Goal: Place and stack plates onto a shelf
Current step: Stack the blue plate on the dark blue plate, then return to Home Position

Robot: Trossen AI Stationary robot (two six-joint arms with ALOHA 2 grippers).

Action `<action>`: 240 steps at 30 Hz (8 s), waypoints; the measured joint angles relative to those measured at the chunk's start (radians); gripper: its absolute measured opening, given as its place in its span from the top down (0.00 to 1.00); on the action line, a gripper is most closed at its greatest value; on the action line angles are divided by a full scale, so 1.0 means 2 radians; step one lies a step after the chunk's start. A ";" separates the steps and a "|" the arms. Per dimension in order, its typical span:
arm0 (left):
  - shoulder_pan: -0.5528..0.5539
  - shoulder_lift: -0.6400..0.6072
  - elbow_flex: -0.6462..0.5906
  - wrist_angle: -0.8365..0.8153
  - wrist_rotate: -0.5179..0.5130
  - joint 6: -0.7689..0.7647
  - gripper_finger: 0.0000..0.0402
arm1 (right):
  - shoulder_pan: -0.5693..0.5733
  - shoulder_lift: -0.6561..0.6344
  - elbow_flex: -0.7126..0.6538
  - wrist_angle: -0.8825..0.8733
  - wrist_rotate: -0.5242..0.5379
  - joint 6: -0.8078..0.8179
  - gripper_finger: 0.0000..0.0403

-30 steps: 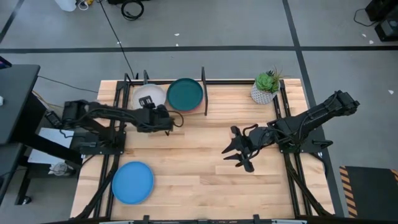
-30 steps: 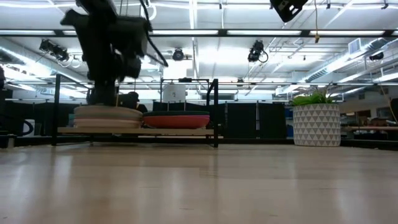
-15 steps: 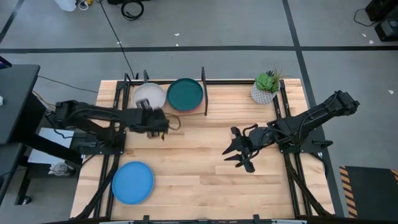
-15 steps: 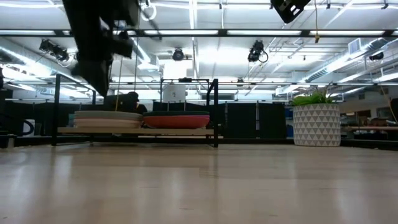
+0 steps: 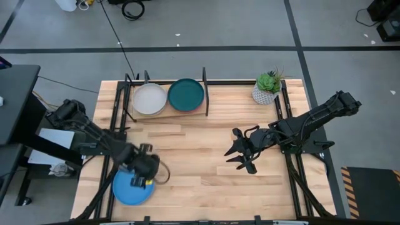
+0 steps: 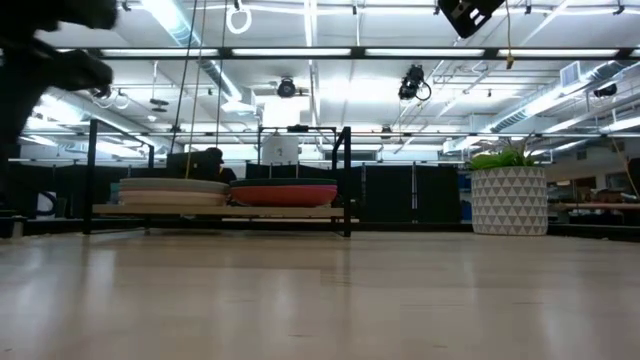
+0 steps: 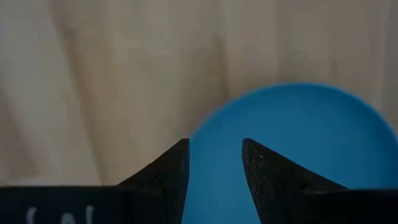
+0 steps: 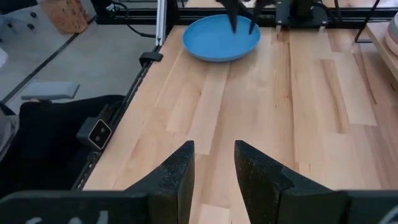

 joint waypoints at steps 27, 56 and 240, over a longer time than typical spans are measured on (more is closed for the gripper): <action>0.045 0.138 0.000 0.007 0.035 0.146 0.92 | 0.009 0.000 0.000 0.004 0.004 -0.014 0.70; 0.540 -0.016 0.056 0.063 0.064 0.063 0.97 | 0.009 0.000 0.000 0.005 0.009 0.010 0.70; 0.319 -0.572 -0.446 0.538 0.073 0.239 0.61 | -0.042 -0.453 -0.440 0.292 0.156 -0.044 0.97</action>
